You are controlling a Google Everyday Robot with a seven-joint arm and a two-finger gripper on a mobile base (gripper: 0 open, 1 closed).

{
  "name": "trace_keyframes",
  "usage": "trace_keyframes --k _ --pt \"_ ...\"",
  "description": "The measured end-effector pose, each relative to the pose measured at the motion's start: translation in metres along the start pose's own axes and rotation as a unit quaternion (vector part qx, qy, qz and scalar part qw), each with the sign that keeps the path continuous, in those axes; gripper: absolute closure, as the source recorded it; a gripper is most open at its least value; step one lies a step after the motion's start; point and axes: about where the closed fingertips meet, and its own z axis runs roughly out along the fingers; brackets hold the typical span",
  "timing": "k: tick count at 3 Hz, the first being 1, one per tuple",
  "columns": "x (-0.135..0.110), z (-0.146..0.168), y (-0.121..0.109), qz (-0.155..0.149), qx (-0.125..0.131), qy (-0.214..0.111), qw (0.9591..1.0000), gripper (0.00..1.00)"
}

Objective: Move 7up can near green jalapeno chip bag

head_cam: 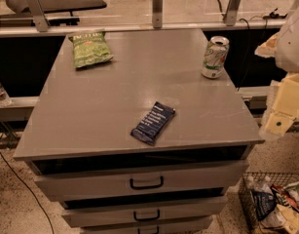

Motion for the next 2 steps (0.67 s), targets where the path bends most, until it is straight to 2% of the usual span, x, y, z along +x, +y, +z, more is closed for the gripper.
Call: trace_keyframes --k 1,2 --pt "0.0 0.0 0.0 0.0 0.0 0.0 1.0 0.0" --pt "0.005 0.009 -0.021 0.022 0.011 -0.026 0.9994 0.0"
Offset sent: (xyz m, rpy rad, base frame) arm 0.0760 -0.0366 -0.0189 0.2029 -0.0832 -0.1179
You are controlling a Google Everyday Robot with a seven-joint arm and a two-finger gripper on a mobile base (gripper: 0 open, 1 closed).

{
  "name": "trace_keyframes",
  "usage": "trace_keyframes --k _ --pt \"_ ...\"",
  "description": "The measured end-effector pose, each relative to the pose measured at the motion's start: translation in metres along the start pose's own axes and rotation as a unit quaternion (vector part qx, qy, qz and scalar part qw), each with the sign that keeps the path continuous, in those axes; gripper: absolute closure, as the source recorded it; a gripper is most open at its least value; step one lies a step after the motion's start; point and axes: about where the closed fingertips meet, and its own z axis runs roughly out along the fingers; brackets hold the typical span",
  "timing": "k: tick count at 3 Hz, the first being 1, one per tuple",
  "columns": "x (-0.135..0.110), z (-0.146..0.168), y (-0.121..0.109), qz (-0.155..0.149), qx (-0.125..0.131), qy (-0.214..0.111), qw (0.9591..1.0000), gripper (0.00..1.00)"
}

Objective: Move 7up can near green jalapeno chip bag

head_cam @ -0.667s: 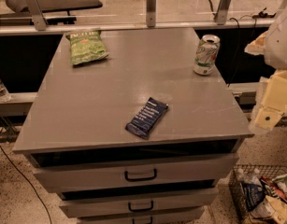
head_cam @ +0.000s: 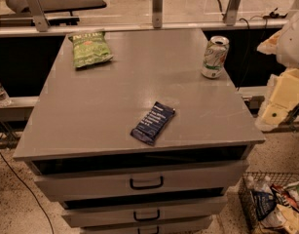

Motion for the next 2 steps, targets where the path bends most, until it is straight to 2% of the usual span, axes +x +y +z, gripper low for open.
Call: trace_keyframes --k 1,2 --pt "0.018 0.033 -0.088 0.051 0.05 -0.054 0.996 0.0" --pt "0.037 0.062 -0.161 0.103 0.088 -0.111 0.9846 0.0"
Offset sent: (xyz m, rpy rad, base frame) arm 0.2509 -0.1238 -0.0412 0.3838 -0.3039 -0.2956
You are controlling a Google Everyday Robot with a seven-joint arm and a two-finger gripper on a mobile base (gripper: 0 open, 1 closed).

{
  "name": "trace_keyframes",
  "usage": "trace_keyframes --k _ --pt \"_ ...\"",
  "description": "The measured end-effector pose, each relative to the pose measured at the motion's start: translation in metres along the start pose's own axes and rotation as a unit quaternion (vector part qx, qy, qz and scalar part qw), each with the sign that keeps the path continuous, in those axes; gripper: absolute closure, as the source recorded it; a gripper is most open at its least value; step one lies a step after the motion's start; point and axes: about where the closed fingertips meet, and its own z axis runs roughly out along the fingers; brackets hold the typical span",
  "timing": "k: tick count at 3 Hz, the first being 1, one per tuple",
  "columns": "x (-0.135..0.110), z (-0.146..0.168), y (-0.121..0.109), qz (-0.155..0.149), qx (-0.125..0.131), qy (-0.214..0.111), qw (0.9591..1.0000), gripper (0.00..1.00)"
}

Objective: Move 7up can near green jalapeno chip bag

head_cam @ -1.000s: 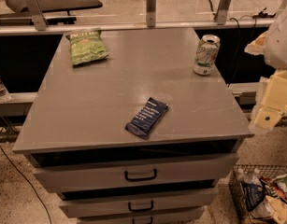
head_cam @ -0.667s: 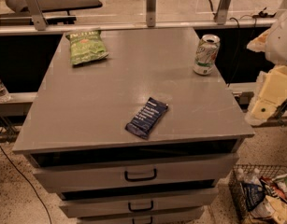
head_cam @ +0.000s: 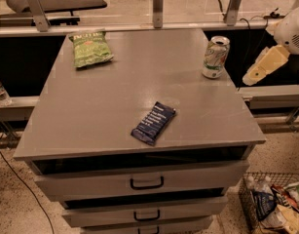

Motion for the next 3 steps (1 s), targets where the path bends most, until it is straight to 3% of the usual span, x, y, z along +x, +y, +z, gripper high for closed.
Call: trace_keyframes --k 1,2,3 --pt "-0.008 0.036 -0.036 0.041 0.008 -0.065 0.997 0.0" --pt "-0.024 0.06 -0.043 0.071 -0.008 -0.118 0.9904 0.0" --pt "-0.038 0.085 -0.037 0.092 -0.036 -0.15 0.9837 0.0"
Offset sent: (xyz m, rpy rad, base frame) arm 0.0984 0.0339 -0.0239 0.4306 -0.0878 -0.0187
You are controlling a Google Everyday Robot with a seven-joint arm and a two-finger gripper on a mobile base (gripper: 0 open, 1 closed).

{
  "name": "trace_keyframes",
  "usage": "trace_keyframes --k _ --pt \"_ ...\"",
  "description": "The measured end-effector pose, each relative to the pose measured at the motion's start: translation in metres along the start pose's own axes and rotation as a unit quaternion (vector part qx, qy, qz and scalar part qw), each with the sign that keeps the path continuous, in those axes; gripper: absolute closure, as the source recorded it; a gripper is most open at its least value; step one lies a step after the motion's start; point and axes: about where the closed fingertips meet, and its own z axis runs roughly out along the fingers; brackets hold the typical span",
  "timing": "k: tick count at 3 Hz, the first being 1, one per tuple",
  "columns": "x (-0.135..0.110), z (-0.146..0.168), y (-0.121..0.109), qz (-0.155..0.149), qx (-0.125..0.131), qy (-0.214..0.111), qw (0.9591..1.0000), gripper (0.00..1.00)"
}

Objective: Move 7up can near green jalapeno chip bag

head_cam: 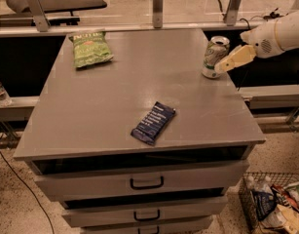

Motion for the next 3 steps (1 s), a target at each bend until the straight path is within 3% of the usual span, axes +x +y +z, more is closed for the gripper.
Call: trace_keyframes --k 1,2,3 --pt "-0.009 0.031 0.003 0.016 -0.024 -0.025 0.9993 0.16" --pt "-0.018 0.047 -0.006 0.03 -0.024 -0.05 0.998 0.39" --pt "-0.04 0.04 -0.006 0.029 -0.028 -0.073 0.9965 0.62"
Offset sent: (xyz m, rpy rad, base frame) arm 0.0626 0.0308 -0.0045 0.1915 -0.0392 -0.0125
